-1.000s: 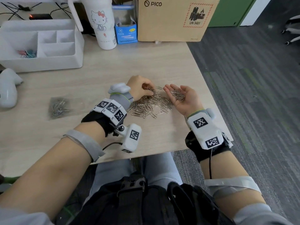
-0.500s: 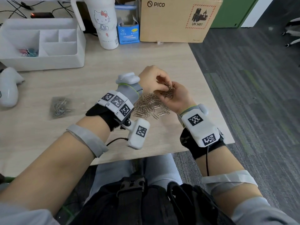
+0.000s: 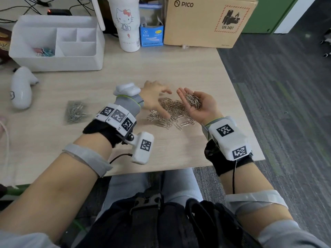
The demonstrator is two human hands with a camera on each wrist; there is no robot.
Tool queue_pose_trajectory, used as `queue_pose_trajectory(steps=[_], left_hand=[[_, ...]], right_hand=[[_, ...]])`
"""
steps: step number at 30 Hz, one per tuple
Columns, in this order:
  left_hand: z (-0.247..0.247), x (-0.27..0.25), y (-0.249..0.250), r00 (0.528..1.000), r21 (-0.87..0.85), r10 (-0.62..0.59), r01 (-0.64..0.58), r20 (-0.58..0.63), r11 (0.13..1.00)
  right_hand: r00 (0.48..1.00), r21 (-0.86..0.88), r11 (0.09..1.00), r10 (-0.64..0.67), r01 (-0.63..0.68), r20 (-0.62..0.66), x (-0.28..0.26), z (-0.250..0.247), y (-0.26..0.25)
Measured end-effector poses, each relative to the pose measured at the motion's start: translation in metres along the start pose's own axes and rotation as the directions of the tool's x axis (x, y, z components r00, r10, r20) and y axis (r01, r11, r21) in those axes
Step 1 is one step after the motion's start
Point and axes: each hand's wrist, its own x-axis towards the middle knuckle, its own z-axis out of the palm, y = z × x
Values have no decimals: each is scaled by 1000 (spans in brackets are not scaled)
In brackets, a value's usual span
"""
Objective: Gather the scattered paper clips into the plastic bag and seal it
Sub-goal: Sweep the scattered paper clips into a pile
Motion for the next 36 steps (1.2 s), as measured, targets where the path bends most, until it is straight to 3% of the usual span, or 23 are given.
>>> queue_pose_trajectory(steps=[2, 7, 12, 19, 23, 29, 36], left_hand=[[11, -4, -3, 999, 40, -8, 7, 33, 999], [23, -3, -8, 994, -183, 40, -58, -99, 981], [27, 0, -9, 975, -206, 42, -88, -219, 975], [17, 0, -10, 959, -386, -17, -97, -282, 918], [2, 1, -5, 958, -457, 39, -172, -285, 873], [-9, 5, 15, 947, -402, 131, -246, -292, 882], [-18, -2, 10, 958, -404, 111, -214, -265, 889]], right_hand=[[1000, -1, 1000, -9, 9, -7, -2, 1, 2], [1000, -24, 1000, -9, 9, -26, -7, 0, 3], [999, -39, 999, -16, 15, -43, -11, -2, 2], [998, -73, 997, -13, 8, -66, -5, -5, 5], [996, -138, 990, -10, -1, -84, 1, -2, 12], [1000, -201, 979, 17, -20, -14, 5, 12, 28], [997, -134, 988, 78, -74, 23, 16, 21, 36]])
